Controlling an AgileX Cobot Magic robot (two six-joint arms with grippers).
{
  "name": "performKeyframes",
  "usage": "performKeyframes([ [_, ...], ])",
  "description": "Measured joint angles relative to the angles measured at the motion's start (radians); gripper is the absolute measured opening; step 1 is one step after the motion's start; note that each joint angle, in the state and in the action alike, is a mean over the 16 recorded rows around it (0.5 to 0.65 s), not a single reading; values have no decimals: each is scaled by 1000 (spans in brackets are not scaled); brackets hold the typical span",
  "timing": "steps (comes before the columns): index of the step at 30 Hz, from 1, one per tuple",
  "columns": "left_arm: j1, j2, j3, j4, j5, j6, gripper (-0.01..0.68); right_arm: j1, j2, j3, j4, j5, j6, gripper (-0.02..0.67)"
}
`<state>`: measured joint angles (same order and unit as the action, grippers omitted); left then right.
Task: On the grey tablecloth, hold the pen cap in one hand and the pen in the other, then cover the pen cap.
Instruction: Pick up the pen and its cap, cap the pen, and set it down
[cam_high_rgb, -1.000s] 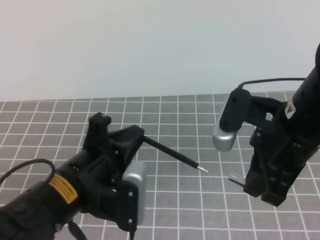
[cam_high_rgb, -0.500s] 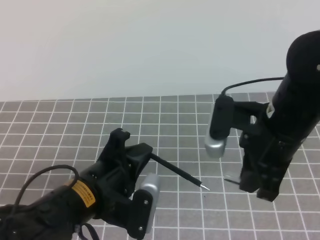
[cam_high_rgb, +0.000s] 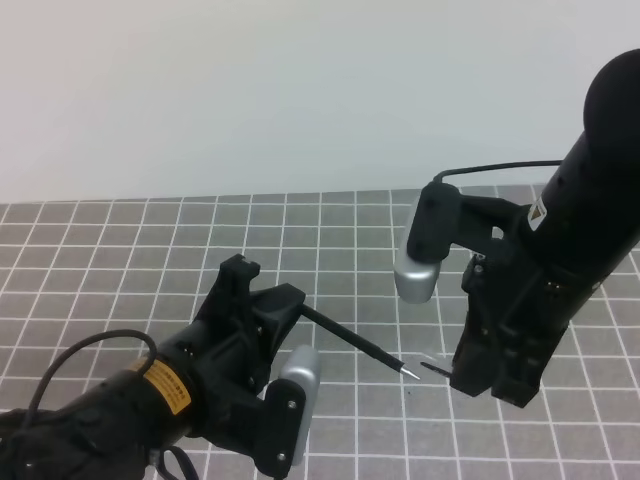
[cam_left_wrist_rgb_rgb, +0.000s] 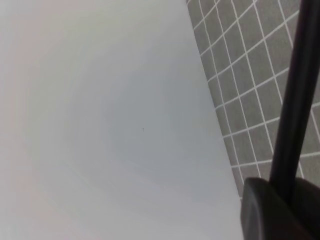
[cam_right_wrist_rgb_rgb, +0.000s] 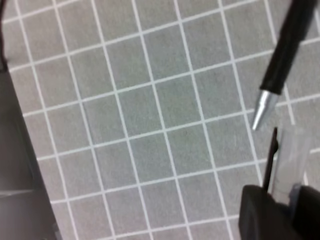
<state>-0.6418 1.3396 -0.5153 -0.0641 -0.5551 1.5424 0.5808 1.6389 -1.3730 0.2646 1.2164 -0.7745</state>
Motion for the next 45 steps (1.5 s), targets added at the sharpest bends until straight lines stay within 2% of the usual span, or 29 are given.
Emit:
performKeyframes([
  [10, 0, 0, 0, -10, 4, 0, 1, -15, 42, 43, -75, -3, 8, 93],
  [25, 0, 0, 0, -2, 26, 2, 1, -33, -29, 55, 73, -3, -4, 92],
  [45, 0, 35, -39, -7, 46, 43, 1, -33, -11, 55, 91, -1, 43, 92],
])
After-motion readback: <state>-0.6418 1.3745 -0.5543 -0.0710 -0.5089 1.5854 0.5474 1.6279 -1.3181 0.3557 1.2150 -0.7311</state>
